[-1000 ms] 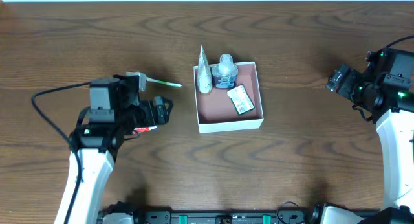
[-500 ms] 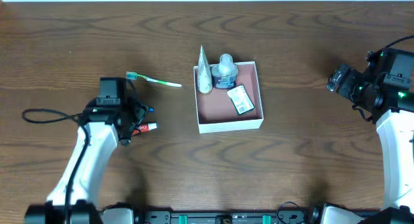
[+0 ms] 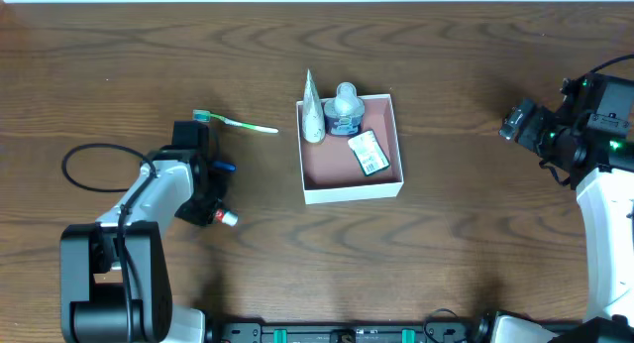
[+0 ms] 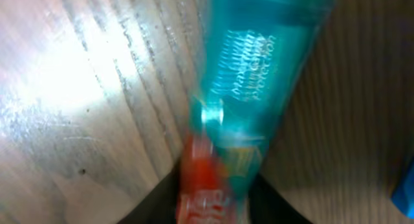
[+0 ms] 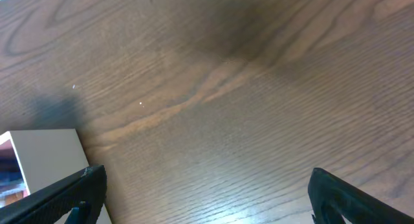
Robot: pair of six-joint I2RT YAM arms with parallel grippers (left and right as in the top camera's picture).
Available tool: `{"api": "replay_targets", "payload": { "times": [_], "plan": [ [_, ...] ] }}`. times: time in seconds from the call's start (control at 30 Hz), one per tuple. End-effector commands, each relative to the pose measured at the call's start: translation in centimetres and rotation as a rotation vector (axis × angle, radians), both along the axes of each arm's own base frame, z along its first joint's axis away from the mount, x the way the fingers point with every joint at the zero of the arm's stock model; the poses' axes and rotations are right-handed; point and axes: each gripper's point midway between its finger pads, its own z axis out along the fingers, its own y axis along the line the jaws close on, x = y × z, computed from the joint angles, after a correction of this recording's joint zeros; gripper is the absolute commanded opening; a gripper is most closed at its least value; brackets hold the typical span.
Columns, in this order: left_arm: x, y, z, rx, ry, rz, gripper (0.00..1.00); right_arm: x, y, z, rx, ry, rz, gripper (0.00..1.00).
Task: Pack container
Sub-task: 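Reach the left gripper to the toothpaste tube and grasp it, then lift the toothpaste tube and carry it over the box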
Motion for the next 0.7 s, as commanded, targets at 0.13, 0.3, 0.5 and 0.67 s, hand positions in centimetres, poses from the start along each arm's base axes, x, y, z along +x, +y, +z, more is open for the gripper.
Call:
{"api": "replay_targets", "payload": {
  "times": [0.13,0.3,0.5,0.67],
  "plan": [
    [-1.2,0.1,-1.5,-0.001,0.078,-0.029,0.15,0.1,-0.4,0.3,-0.001,-0.005,-0.019,0.99],
    [0.5,-1.8,-1.0,-0.104,-0.006,-0.223,0.15,0.1,-0.4,0.3,0.000,-0.006,-0.019,0.99],
    [4.7,-5.9,3.7,-0.273,-0.283,-0.519,0.15,0.1,-0.4,0.3,0.000,-0.005,-0.019,0.99],
    [6.4,-7.2,10.4,-0.260,-0.493,-0.727,0.17,0.1,-0.4,0.3,0.000,-0.005,-0.019,0.99]
  ]
}}
